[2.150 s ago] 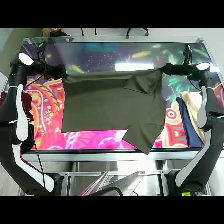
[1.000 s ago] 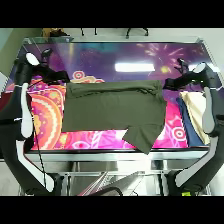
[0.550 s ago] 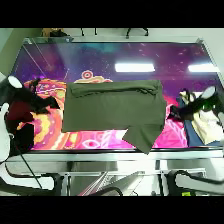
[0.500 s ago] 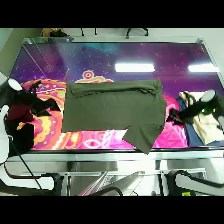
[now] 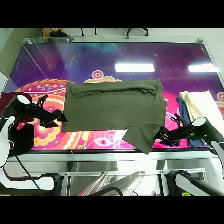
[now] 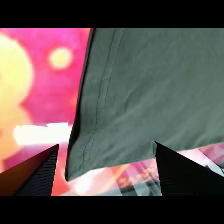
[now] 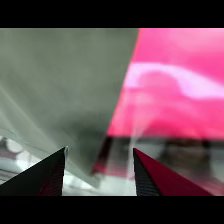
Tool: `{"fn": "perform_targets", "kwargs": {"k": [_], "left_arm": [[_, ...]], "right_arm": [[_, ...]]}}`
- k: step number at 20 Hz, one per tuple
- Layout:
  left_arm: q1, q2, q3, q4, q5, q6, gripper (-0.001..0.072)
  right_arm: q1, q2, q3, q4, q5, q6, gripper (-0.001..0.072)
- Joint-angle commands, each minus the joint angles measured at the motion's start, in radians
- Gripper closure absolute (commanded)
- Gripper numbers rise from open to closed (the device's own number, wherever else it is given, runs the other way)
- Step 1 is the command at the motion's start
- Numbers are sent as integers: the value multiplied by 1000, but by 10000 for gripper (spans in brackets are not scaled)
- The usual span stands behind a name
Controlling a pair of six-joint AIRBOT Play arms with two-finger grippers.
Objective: Fold the shirts.
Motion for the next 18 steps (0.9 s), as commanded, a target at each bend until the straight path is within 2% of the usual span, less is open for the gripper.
{"fn": "perform_targets", "kwargs": {"k": [1,6,7,8,9,10,11,12,18], "left_arm": [[-35,-33,-11,-4,31,3,62],[-107,-64,-11,-3,41,7,64],[-115,-65,0,-1,51,8,203],[-114,-64,13,-2,59,8,483],[-114,-64,31,-2,61,8,627],[-114,-64,46,-2,61,8,660],[-114,-64,61,-2,59,7,661],[-114,-64,75,-1,52,6,696],[-91,-63,143,59,-49,-11,692]], "right_arm": [[1,-51,-30,137,-69,-117,234],[1,-79,-30,167,-69,-153,235],[1,-79,-30,173,-69,-153,241],[1,-79,-29,190,-75,-171,340],[0,-79,-29,219,-80,-205,439],[0,-79,-28,244,-85,-220,495],[0,-79,-26,268,-87,-241,563],[0,-79,-20,282,-86,-263,676],[-4,-17,19,254,-8,-269,691]]}}
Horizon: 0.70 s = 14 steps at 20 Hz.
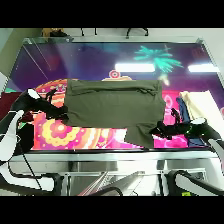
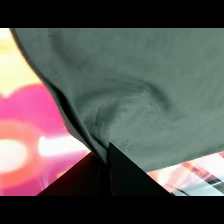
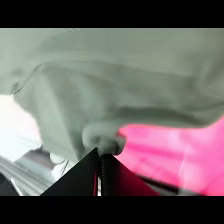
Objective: Fold the shirts.
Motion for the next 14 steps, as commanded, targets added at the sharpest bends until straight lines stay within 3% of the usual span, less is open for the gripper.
{"fn": "perform_targets", "kwargs": {"k": [1,6,10,14], "left_arm": [[17,2,26,26,-69,-8,692],[18,18,124,24,-55,-35,692],[-11,-17,365,17,-48,-63,693],[-46,-168,617,23,-42,-83,693]], "right_arm": [[-2,49,13,4,43,-20,692],[-3,-13,300,48,-18,-121,692],[27,-280,689,50,-19,-156,691],[70,-554,1028,47,-40,-151,692]]}}
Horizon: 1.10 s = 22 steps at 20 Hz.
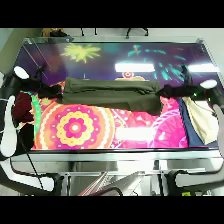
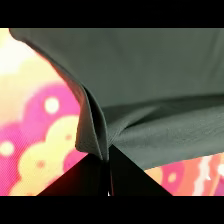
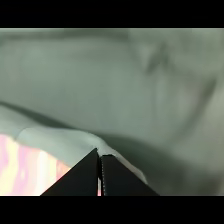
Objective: Fold the shirts.
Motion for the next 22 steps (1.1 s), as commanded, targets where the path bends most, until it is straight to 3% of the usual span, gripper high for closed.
{"fn": "perform_targets", "kwargs": {"k": [1,7,11,12,13,14,17,22], "left_arm": [[-22,-130,213,6,23,-27,692],[-25,-381,435,-2,60,-43,692],[-37,-423,393,-3,216,-37,689],[-42,-423,389,0,230,-37,631],[-43,-419,389,1,233,-37,232],[-42,-414,397,1,231,-39,34],[-27,-395,462,8,180,-37,33],[-6,-268,383,-2,204,-37,35]], "right_arm": [[27,-230,285,2,-36,-8,691],[45,-427,396,2,-85,-43,691],[46,-458,396,-6,-124,-44,690],[44,-453,396,-6,-128,-44,665],[40,-443,400,-11,-123,-43,474],[31,-430,407,-29,-109,-43,306],[-21,-393,414,-164,-54,65,44],[-74,-444,413,-201,88,119,23]]}}
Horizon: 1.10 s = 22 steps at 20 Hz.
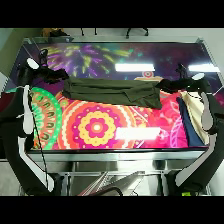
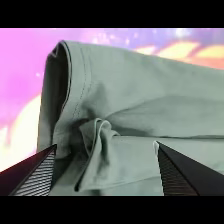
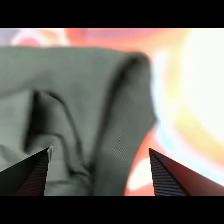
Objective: Fold the shirts.
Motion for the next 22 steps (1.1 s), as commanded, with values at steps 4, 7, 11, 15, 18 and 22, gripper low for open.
{"fn": "perform_targets", "kwargs": {"k": [4,7,11,15,18,22], "left_arm": [[-24,119,-24,-5,-40,0,375],[-87,126,-24,-17,-60,1,691],[-199,72,-24,-144,-44,21,691],[-343,-18,-24,-148,39,27,691],[-455,-85,-24,-155,160,26,692],[-599,-151,-24,-162,269,-34,692]], "right_arm": [[26,-66,1,-18,78,34,23],[67,-79,1,16,77,26,24],[100,-79,4,28,56,-8,555],[84,-39,64,81,135,-11,691],[49,31,167,154,279,1,691],[-23,121,308,365,399,12,691]]}}
